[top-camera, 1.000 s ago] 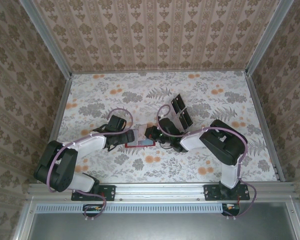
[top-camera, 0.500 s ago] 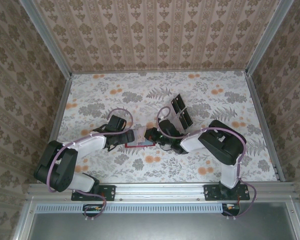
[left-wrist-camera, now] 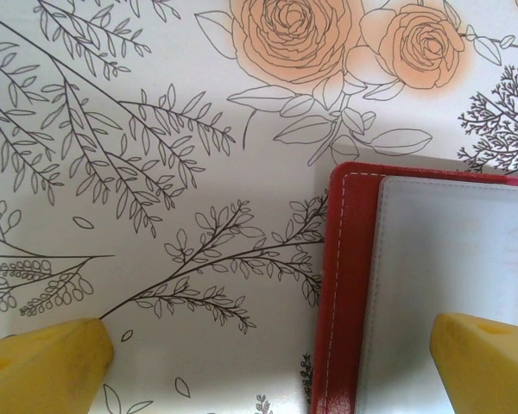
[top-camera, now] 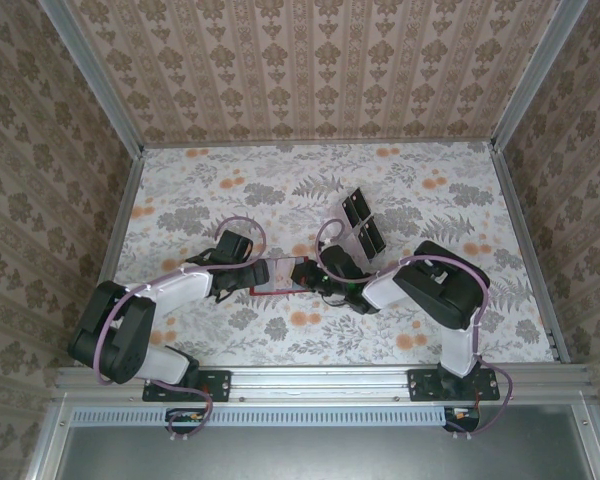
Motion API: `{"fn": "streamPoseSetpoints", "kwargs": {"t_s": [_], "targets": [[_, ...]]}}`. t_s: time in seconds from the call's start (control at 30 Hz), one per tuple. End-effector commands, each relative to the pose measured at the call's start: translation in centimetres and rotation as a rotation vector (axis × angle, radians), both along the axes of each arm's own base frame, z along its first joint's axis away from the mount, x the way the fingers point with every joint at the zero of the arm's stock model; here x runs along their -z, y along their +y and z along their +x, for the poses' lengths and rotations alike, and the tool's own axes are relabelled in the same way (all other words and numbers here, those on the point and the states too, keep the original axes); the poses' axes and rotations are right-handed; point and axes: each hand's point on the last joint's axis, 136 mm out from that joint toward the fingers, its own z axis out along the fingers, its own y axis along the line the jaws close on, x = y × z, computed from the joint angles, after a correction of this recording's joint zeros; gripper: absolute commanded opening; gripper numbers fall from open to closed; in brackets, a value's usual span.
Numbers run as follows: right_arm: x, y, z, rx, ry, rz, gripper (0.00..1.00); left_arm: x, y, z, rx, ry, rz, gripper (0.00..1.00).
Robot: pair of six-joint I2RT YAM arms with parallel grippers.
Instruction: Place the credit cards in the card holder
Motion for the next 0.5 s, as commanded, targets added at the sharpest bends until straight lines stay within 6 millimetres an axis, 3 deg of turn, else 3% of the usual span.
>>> {"fn": "streamPoseSetpoints", "kwargs": {"t_s": [0.0, 0.47], "targets": [[1.8, -0.1, -1.0, -0.015, 0.037, -0.016, 0.0, 3.1, 2.8, -3.6, -0.035, 0.155, 0.112, 1.0], [2.9, 0.4, -1.5, -0.041, 0.057, 0.006, 0.0, 3.1, 2.8, -3.6, -0.033, 0.156, 0.114, 1.0]]}}
